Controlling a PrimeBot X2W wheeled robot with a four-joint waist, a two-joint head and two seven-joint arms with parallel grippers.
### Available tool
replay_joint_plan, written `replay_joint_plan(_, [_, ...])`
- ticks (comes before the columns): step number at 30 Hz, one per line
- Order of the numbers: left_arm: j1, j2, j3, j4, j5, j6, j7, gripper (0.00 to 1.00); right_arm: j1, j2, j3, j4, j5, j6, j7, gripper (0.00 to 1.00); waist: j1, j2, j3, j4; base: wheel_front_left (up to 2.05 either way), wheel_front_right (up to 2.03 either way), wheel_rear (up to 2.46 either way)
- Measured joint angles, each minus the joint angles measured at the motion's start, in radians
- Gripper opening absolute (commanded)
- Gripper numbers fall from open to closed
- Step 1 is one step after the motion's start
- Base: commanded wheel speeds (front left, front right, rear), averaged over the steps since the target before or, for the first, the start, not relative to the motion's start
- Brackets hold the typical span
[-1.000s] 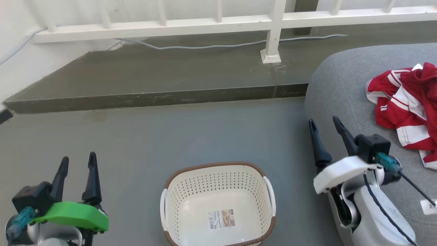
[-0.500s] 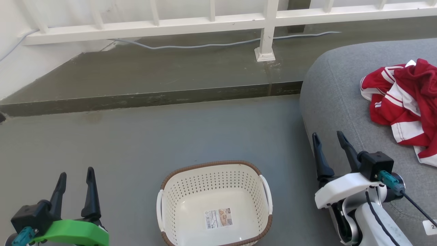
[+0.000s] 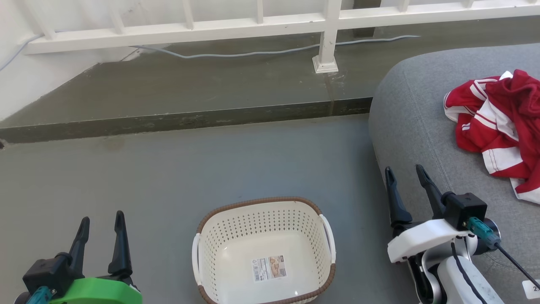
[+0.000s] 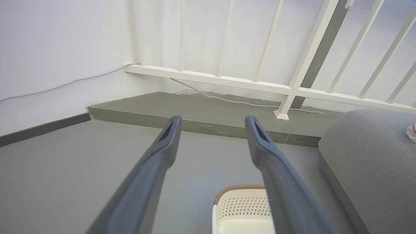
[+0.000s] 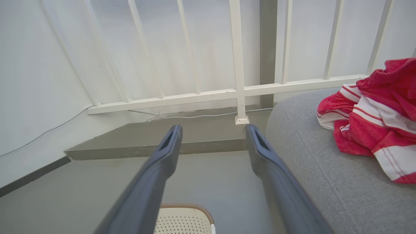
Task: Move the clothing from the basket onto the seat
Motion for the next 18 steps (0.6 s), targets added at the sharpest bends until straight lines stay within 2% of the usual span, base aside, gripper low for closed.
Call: replay_joint_plan(18, [0.027, -0.009, 0.005, -0.014, 0.024, -0.021, 0.0, 1.0, 0.037, 0.001, -0.003, -0.025, -0.008, 0.0, 0.0, 1.0, 0.0, 0.0, -0.003, -0.001, 0.0, 0.0, 0.0])
